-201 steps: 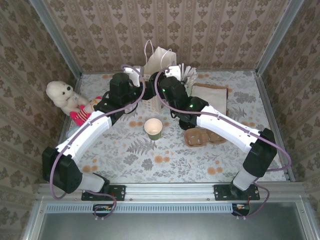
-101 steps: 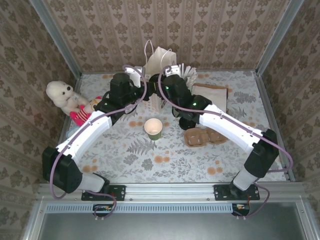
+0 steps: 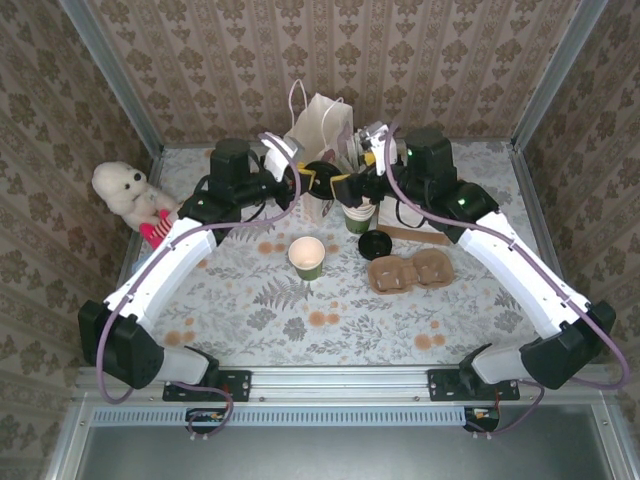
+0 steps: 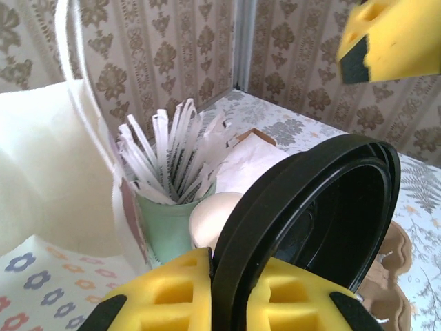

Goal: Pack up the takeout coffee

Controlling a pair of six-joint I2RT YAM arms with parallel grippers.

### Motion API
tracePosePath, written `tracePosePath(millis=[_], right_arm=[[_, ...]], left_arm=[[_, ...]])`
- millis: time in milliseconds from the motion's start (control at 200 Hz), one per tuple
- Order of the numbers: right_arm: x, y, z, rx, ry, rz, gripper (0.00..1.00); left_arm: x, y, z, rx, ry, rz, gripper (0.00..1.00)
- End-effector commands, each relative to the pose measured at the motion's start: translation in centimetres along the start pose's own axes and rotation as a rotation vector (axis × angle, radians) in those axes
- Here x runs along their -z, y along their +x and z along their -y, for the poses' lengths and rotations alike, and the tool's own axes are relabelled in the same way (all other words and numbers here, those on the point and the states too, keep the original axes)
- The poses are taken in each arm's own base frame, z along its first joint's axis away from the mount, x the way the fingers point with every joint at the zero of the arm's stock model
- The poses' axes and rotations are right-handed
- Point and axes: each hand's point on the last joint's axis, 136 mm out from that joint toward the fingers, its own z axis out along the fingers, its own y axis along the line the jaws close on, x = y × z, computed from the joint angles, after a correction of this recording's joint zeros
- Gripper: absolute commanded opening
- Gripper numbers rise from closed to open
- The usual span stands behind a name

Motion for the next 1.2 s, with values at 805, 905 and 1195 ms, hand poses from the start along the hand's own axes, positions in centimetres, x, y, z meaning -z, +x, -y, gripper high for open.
tracePosePath(millis=[805, 905, 1195], right_arm=[[-4.0, 0.4, -2.9, 0.043, -0.231, -0.061, 0.23], [-4.0, 0.3, -2.5, 0.068, -0.203, -0.058, 0.21], [-4.4, 0.1, -2.2, 0.261, -0.152, -0.039, 0.17]], left_arm=[[2.3, -3.2, 1.8, -0.124, 0.061, 0.073, 0.0], [2.4, -3.1, 2.0, -0.117, 0.072, 0.069, 0.01], [2.9, -2.7, 2.2, -0.098, 0.076, 0.063, 0.16]])
